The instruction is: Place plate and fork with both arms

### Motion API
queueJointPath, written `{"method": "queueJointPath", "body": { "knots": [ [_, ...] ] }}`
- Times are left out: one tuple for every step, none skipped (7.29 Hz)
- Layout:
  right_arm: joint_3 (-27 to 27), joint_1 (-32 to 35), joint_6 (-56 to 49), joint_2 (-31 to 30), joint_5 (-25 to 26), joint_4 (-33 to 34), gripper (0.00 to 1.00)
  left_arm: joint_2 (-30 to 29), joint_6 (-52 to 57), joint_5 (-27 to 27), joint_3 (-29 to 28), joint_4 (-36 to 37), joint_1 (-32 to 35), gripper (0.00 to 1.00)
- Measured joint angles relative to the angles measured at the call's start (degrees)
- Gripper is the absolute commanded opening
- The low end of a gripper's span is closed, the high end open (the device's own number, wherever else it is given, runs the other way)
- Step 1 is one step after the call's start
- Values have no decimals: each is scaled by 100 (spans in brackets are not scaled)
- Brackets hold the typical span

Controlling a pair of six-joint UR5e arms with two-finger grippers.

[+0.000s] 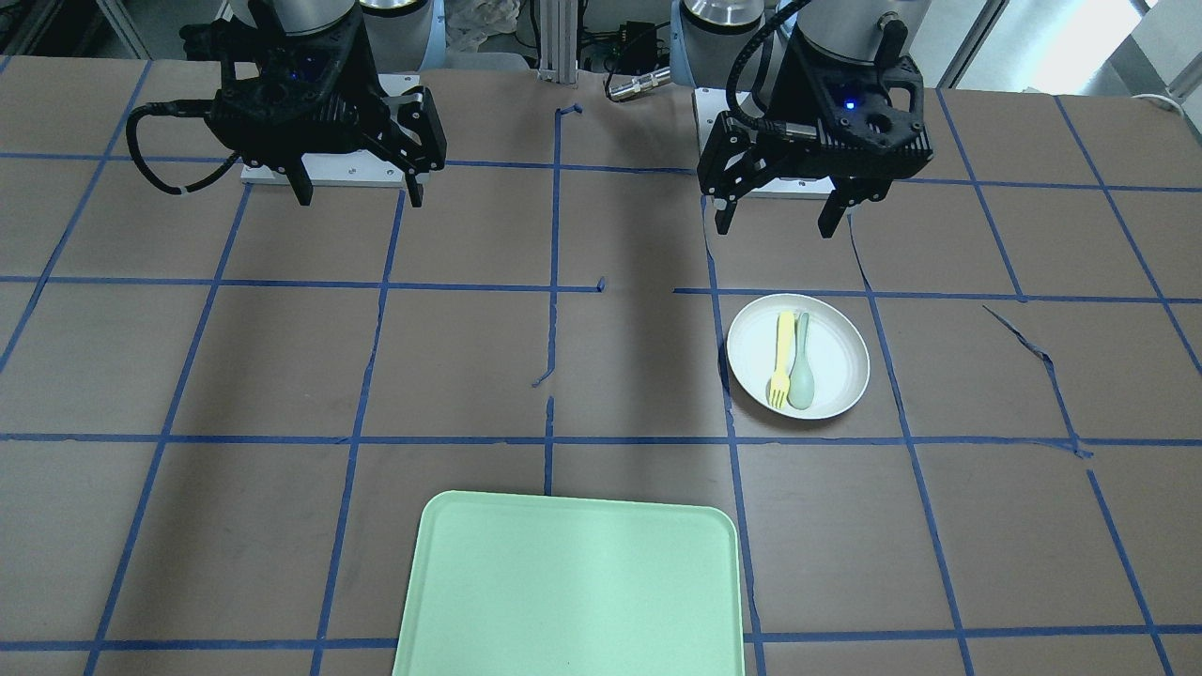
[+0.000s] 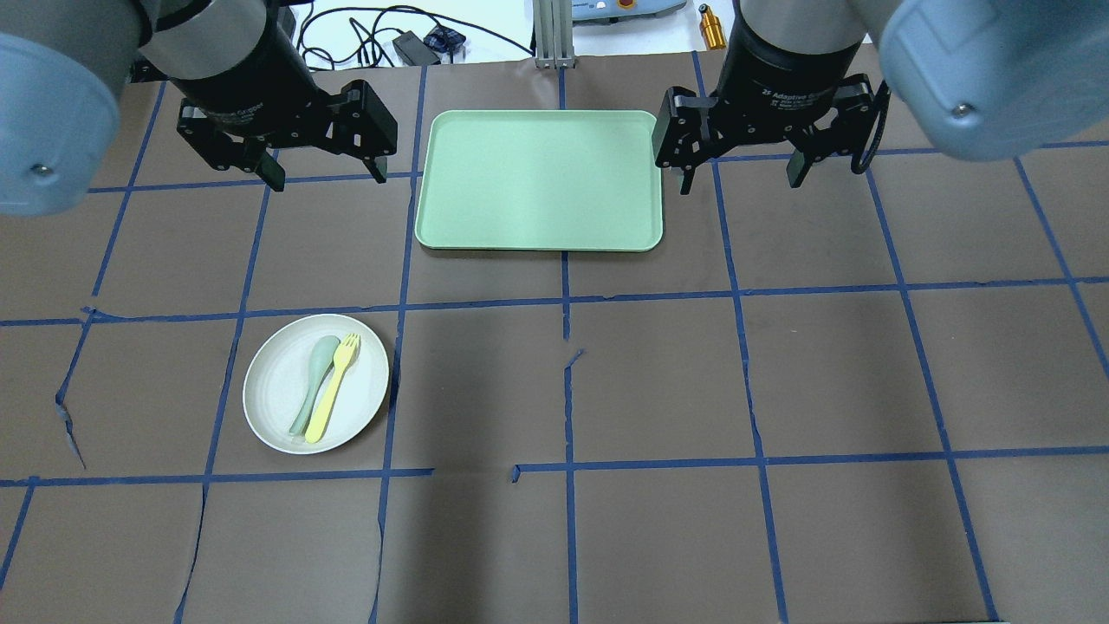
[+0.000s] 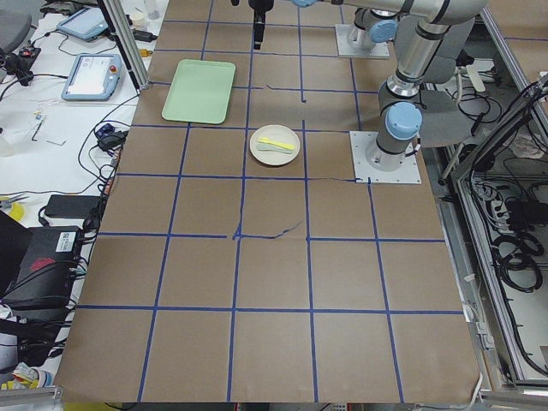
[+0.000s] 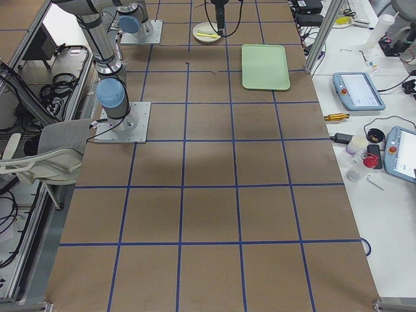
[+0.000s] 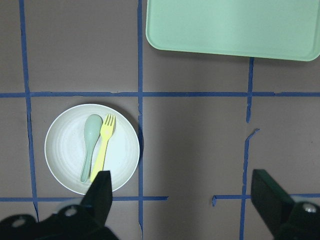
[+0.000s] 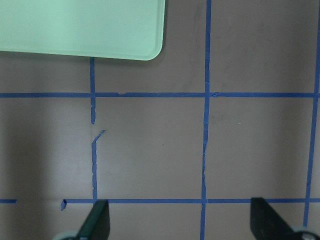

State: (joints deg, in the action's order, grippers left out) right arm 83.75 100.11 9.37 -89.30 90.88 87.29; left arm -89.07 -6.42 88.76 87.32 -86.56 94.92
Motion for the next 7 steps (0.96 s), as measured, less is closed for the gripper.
{"method": "queueJointPath", "body": {
  "knots": [
    [0, 0, 2, 3, 14, 3, 100, -2, 2, 1, 15, 5, 0, 100],
    [-7, 0, 3, 9, 39, 8, 100, -7, 6, 1, 29, 7, 0, 100],
    [-12, 0, 1, 11, 55, 8, 100, -9, 8, 3, 33, 8, 3, 100],
    [-14, 0, -1, 11, 62, 6, 100, -3, 10, 9, 33, 8, 6, 100],
    [-16, 0, 1, 10, 61, 4, 100, 3, 14, 14, 27, 8, 6, 100],
    [-28, -4, 2, 11, 50, 13, 100, -8, 16, 11, 15, 22, 4, 100],
    [-51, -11, 3, 15, 39, 28, 100, -37, 17, 1, 0, 50, 2, 100]
  ]
}}
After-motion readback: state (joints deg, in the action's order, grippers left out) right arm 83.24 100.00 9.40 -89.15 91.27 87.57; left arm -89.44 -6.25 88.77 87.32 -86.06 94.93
